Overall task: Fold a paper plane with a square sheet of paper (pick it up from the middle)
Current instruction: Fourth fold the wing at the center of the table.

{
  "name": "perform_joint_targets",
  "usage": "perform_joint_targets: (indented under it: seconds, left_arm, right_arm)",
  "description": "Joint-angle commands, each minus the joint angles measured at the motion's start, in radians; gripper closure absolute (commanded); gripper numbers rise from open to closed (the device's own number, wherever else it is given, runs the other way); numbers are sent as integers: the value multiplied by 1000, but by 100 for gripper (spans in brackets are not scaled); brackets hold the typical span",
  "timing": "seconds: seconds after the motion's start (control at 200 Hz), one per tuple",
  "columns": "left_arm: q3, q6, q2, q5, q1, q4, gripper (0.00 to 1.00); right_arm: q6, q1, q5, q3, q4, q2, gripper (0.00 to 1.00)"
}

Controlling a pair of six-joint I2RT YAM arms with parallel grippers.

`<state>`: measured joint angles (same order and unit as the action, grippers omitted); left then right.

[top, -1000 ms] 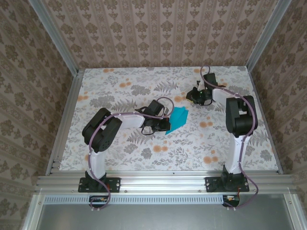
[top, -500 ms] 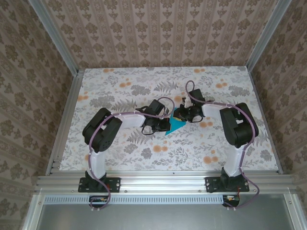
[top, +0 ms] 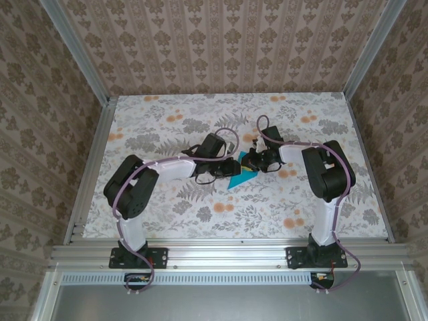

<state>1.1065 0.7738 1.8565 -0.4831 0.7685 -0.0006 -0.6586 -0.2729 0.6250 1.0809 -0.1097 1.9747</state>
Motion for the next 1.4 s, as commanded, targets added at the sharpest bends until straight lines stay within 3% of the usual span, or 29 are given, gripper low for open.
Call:
perform_joint_targets:
  seconds: [0.0,0.3,0.57,0.935,1.395]
  left_arm:
    - [-10,43,35,-37,-2,68,77]
    - [55,-23,106,52,9,-120,78]
    - [-12,-29,105,51,6,-129,82]
    - [-123,-68,52,79,11,-212,91]
    - [-134,-114,-40,140,20,-327,92]
  right_arm:
    - [2,3,-27,4,-23,57,87]
    - [8,5,-51,11,-47,80,87]
    - [13,8,-83,22,-76,95,87]
    - [16,9,-105,37,-116,112,87]
    - [17,10,-108,42,-124,113,86]
